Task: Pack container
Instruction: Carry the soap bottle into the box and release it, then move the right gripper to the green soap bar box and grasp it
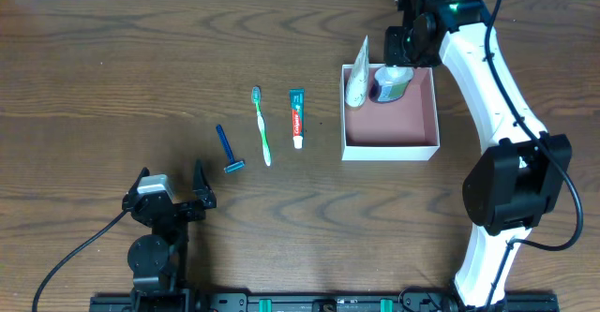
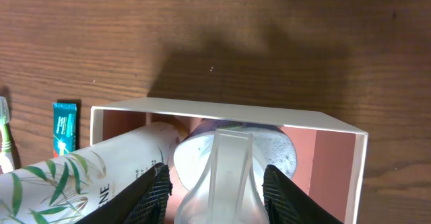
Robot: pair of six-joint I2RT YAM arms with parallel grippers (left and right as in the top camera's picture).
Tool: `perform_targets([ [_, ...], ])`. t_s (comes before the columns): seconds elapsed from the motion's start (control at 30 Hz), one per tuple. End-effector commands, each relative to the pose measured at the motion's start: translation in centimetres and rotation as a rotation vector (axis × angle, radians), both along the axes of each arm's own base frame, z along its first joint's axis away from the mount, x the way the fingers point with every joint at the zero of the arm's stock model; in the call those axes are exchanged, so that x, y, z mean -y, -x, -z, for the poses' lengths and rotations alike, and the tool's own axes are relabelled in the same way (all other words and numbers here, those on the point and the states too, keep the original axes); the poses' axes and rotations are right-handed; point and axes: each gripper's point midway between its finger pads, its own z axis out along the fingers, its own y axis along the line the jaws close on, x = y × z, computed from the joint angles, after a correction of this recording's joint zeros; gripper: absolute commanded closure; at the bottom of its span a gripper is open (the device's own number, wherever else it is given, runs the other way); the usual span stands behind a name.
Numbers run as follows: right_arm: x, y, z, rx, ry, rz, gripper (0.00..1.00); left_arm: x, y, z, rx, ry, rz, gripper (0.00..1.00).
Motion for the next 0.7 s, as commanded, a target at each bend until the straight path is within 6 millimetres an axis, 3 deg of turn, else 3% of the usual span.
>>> perform_targets([
  [0.0,-0.8,0.0,-1.1,0.025,-0.015,-0.012,0.53,-0.3,0.1,1.8,-0.052,-0.014,-0.014,0.02],
  [0.13,-0.8,0.0,-1.2,0.026,-0.014,-0.012,0.51,-0.3,0.1,1.8,-0.052,-0.014,-0.014,0.02],
  [0.23,-0.3,-0.1,-1.2,0.028,-0.006,-0.005,0.39,-0.3,0.1,1.8,-0.052,-0.014,-0.014,0.02],
  [0.37,0.2,-0.5,-1.7,0.044,-0.009,0.006,0.37,-0.3,0.1,1.8,-0.052,-0.014,-0.014,0.02],
  [0.5,0.7,-1.1,-3.9,0.088,0.001,-0.012,0.34,-0.3,0.1,1.8,-0.052,-0.013,-0.014,0.02],
  [0.67,5.4,-1.3,-8.3,0.152,0.153,0.096,0.27,-0.3,0.1,1.8,-0.052,-0.014,-0.014,0.02],
])
